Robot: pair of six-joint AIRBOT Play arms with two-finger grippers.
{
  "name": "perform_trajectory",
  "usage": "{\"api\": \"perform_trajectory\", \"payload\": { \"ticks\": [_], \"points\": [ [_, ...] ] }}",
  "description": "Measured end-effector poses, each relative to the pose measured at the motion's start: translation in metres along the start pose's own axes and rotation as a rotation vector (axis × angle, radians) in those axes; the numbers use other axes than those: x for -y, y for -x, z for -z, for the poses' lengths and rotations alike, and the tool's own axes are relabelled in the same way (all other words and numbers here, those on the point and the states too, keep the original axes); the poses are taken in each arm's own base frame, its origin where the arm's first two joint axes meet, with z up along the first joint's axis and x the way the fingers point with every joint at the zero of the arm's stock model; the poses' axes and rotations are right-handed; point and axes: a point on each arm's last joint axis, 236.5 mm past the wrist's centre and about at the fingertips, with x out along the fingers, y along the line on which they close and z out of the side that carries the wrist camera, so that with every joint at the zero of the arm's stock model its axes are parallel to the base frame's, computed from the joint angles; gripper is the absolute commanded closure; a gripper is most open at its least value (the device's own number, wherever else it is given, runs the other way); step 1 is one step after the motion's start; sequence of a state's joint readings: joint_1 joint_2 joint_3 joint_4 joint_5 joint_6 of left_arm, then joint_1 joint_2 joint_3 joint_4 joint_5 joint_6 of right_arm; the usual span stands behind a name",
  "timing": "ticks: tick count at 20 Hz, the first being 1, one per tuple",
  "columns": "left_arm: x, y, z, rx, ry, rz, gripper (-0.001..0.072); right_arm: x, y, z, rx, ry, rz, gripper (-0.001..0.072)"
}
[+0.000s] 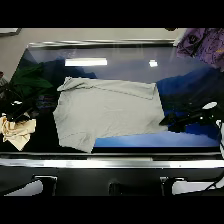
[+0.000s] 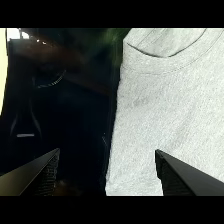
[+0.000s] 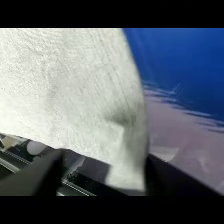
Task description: Fold the clothes and pants, and hang the long-sleeved shirts on hangers.
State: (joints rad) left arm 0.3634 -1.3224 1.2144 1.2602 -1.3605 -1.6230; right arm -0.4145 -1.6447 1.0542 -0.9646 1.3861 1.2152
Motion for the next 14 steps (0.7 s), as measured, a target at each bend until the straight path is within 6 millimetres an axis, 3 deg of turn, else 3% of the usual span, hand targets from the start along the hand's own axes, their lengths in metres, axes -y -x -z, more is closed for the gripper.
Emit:
{"api": "perform_trajectory", "payload": {
  "ticks": [2,3,9,14],
  "points": [
    [-0.001,0.0,0.003,-0.014,0.002,-0.001,0.0033,0.001,-0.007,0.002,-0.02,0.01,0.017,0.0614],
    [-0.003,0.0,0.005,-0.022,0.006,-0.005,0.0033,0.002,-0.009,0.004,-0.031,0.012,0.023,0.067],
    [-0.019,-0.025,0.035,-0.052,0.081,0.08,0.0033,-0.003,-0.007,0.011,-0.054,0.042,0.029,0.0681],
    [-0.002,-0.063,0.085,-0.102,0.097,0.311,0.0033,-0.009,-0.003,0.013,-0.05,0.058,0.019,0.0681]
  ]
}}
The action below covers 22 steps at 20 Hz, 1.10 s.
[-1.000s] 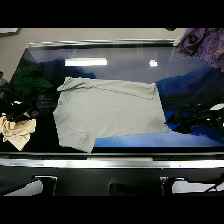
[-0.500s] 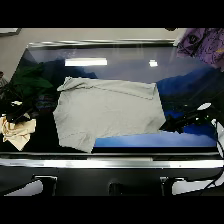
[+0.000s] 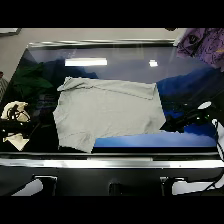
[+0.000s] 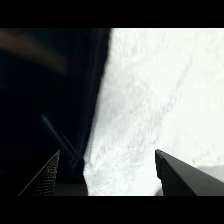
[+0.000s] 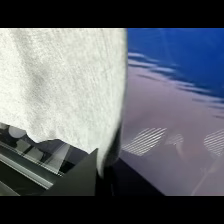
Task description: Fold the clothes and pants, and hang the long-sleeved shirts on hangers.
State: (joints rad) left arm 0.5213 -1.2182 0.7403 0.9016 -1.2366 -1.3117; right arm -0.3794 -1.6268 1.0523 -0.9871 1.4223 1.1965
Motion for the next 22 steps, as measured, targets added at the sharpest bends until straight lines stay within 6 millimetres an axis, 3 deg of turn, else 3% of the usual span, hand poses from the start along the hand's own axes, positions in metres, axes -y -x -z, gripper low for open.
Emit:
{"api": "perform_trajectory", "payload": {
  "ticks": [6,17,18,19,21,22],
  "points": [
    [-0.002,-0.032,0.033,-0.031,0.017,0.111,0.0033,-0.003,0.001,0.003,-0.01,0.003,-0.007,0.0681],
    [0.0,-0.051,0.048,-0.077,0.021,0.144,0.0038,-0.003,0.001,0.003,-0.011,-0.011,-0.01,0.0681],
    [0.002,-0.054,0.05,-0.086,0.017,0.144,0.0082,-0.004,0.002,0.003,-0.009,-0.011,-0.009,0.0681],
    [0.002,-0.057,0.05,-0.089,0.012,0.138,0.0243,-0.004,0.002,0.003,-0.007,-0.011,-0.009,0.0681],
    [-0.005,-0.064,0.047,-0.076,-0.007,0.1,0.0632,-0.006,0.004,0.003,0.0,-0.007,-0.007,0.0682],
    [-0.006,-0.066,0.047,-0.074,-0.014,0.091,0.069,-0.006,0.006,0.003,0.005,-0.003,-0.006,0.0682]
  ]
}}
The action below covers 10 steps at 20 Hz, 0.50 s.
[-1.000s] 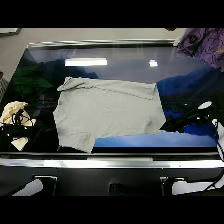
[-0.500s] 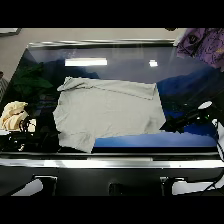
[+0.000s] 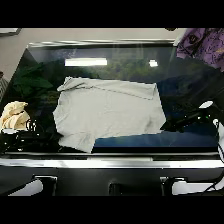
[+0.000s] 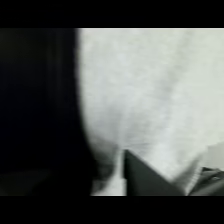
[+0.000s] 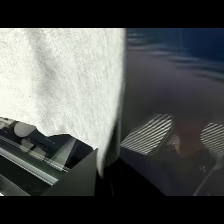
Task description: Fold the clothes and pants, and hang the long-sleeved shirts on hangers.
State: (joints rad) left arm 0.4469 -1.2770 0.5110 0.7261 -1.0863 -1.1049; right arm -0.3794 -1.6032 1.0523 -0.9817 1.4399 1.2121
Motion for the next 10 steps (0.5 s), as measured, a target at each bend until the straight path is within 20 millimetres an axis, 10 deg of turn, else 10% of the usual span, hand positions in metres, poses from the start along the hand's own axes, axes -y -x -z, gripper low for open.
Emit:
{"api": "perform_trajectory", "payload": {
  "ticks": [6,10],
  "points": [
    [0.028,0.013,-0.03,0.066,-0.063,0.037,0.0693,-0.03,0.013,-0.006,0.079,0.098,0.018,0.0683],
    [0.091,0.054,-0.087,0.198,-0.212,0.053,0.0694,-0.086,0.04,-0.035,0.278,0.259,0.08,0.0683]
  ]
}}
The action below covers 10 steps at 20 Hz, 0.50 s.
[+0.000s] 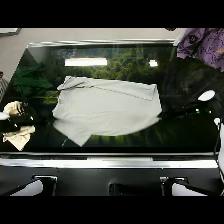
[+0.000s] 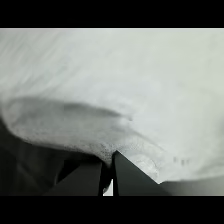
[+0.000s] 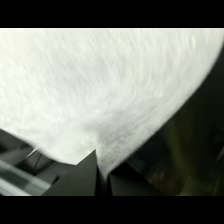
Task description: Fold the clothes and pants, and hang the long-sleeved shirts on hangers.
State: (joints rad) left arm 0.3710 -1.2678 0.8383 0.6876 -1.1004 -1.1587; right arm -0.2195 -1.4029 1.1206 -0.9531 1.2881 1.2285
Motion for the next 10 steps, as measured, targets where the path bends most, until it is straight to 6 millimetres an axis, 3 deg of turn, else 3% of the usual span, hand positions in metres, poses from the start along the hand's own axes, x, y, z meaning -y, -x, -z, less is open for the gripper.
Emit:
{"api": "perform_trajectory", "payload": {
  "ticks": [3,6,8,10],
  "points": [
    [0.066,0.049,-0.074,0.153,-0.194,-0.025,0.0694,-0.046,0.048,-0.059,0.217,0.1,0.028,0.0683],
    [0.147,0.135,-0.137,0.376,-0.372,-0.071,0.0694,-0.102,0.129,-0.11,0.441,0.204,0.038,0.0683],
    [0.204,0.206,-0.155,0.54,-0.482,-0.099,0.0694,-0.147,0.198,-0.126,0.6,0.3,0.047,0.0683],
    [0.253,0.277,-0.147,0.696,-0.563,-0.128,0.0694,-0.191,0.268,-0.119,0.745,0.399,0.067,0.0683]
  ]
}}
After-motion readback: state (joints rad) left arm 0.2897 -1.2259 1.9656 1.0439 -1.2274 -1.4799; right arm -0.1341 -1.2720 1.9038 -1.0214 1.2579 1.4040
